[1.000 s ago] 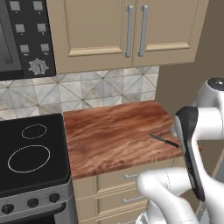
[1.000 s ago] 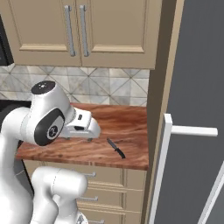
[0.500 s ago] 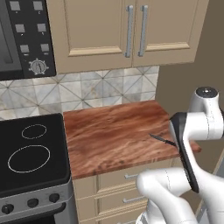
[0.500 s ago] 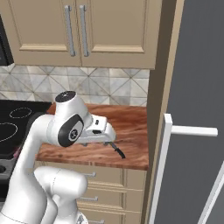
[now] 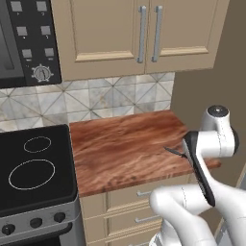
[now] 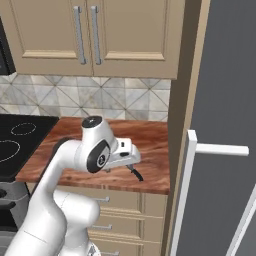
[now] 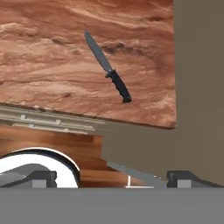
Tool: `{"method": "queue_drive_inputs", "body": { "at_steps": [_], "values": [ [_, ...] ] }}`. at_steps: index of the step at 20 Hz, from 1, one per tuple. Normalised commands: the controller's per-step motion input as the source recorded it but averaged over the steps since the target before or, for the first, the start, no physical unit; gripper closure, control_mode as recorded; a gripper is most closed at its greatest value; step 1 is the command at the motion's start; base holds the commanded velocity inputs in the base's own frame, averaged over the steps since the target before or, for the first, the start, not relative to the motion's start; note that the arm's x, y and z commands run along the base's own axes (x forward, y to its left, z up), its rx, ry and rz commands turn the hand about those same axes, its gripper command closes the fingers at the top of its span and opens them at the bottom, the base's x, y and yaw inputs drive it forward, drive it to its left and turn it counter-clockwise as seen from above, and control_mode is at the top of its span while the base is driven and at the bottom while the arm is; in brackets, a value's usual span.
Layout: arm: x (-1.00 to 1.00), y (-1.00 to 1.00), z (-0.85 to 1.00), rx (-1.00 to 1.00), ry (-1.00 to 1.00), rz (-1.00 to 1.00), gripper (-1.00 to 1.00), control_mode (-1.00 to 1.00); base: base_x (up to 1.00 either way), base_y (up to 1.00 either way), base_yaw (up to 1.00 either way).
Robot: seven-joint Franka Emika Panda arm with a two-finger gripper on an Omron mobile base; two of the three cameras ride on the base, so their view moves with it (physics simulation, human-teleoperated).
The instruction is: Retrieve the butter from the fridge and place it on a plate on the dining table. Then retrieve the butter knife by the fridge and place it near the plate.
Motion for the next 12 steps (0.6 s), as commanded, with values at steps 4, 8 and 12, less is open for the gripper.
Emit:
{"method": "queue_drive_inputs", "body": {
  "at_steps": [4, 8, 12],
  "values": [
    [0.55, 0.00, -0.48, -0.04, 0.08, 0.14, -1.00, -1.00, 0.00, 0.00, 0.00],
    [0.51, 0.00, -0.25, 0.00, 0.01, 0.15, -1.00, -1.00, 0.00, 0.00, 0.00],
    [0.52, -0.02, -0.23, 0.02, 0.01, 0.16, -1.00, -1.00, 0.00, 0.00, 0.00]
  ]
}}
